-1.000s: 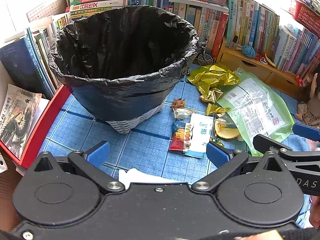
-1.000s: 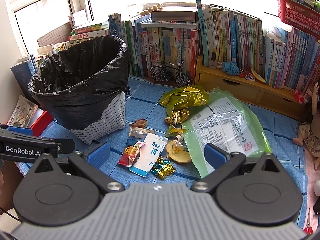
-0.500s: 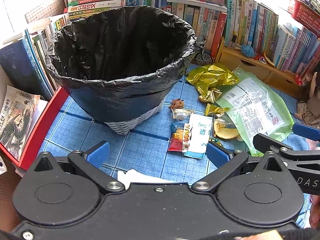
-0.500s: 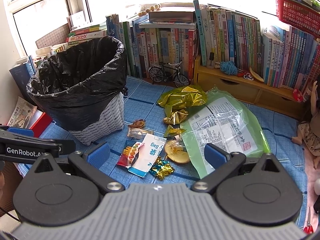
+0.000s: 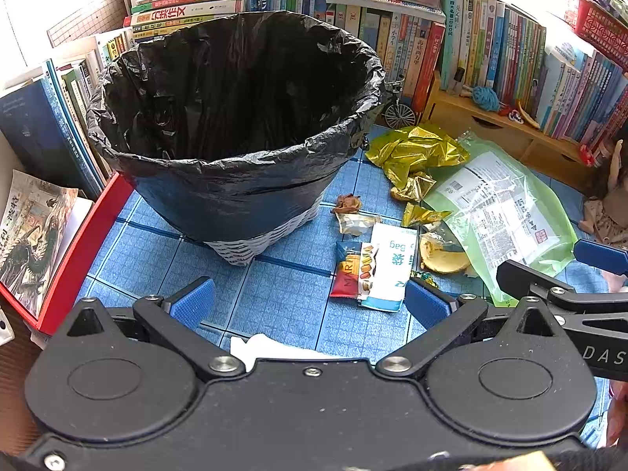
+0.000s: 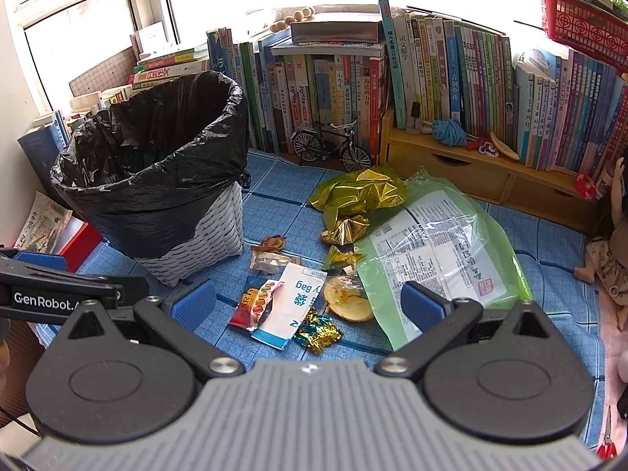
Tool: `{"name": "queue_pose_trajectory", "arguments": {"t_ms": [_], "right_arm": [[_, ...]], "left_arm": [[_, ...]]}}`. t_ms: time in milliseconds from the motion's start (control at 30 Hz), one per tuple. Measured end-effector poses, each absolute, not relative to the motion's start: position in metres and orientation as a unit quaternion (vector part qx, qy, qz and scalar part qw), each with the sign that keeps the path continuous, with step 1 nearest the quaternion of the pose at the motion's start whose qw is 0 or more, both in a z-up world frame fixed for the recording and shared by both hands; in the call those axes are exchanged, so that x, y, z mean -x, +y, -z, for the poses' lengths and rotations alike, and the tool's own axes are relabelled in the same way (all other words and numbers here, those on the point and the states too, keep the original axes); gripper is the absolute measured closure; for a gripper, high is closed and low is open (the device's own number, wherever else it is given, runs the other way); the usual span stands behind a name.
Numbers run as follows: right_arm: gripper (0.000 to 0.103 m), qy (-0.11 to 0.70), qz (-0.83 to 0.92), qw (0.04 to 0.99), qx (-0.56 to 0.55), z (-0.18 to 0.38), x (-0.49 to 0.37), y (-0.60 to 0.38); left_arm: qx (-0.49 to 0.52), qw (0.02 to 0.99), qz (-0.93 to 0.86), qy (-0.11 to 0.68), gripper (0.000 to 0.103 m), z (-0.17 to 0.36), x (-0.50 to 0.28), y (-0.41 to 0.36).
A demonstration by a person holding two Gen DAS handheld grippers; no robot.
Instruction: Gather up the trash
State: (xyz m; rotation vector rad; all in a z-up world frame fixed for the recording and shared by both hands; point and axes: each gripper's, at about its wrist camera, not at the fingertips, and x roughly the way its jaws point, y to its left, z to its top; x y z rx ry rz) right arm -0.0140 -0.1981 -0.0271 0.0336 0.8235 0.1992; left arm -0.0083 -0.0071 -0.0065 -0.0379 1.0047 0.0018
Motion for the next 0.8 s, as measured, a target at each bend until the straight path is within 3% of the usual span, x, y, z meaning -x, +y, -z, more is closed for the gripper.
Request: {"name": "queue_pose_trajectory", "arguments": {"t_ms": [800], "right_arm": [[0.000, 0.416, -0.114, 0.902, -0.027, 0.0352, 0.0072, -0.1958]], "left_arm": [[0.003, 0.883, -0.005, 0.470, 0.000, 0.0117, 0.0050, -0.0087]]}}
